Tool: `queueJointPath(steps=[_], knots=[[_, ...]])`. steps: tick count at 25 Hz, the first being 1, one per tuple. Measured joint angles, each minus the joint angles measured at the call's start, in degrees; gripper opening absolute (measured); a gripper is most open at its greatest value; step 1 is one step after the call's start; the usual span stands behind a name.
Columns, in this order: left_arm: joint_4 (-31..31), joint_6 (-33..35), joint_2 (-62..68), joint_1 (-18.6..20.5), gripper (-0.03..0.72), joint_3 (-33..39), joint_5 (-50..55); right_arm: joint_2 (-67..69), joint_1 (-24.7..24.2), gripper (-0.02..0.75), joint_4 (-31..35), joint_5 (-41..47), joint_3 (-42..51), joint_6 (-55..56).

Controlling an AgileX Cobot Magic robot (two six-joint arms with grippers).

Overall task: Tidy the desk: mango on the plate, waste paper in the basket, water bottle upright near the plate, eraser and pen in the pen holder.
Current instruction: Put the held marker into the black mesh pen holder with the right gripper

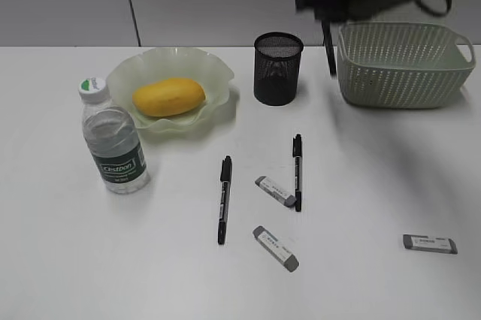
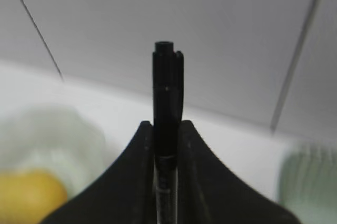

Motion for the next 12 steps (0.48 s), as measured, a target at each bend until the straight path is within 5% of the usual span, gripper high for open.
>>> queueJointPath(steps=[2,5,12], knots=[[0.00,0.00,0.08,0.00,0.421,0.00,0.00,-0.23,-0.39,0.111,-2.10,-20.77,1.16,-0.06],[0.00,0.00,0.21,0.00,0.421,0.00,0.00,6.10,-0.61,0.111,-0.72,-34.57,0.00,-1.58],[0.00,0.00,0.26,0.00,0.397,0.00,0.00,21.69,-0.75,0.109,0.96,-38.81,-4.70,-4.67]])
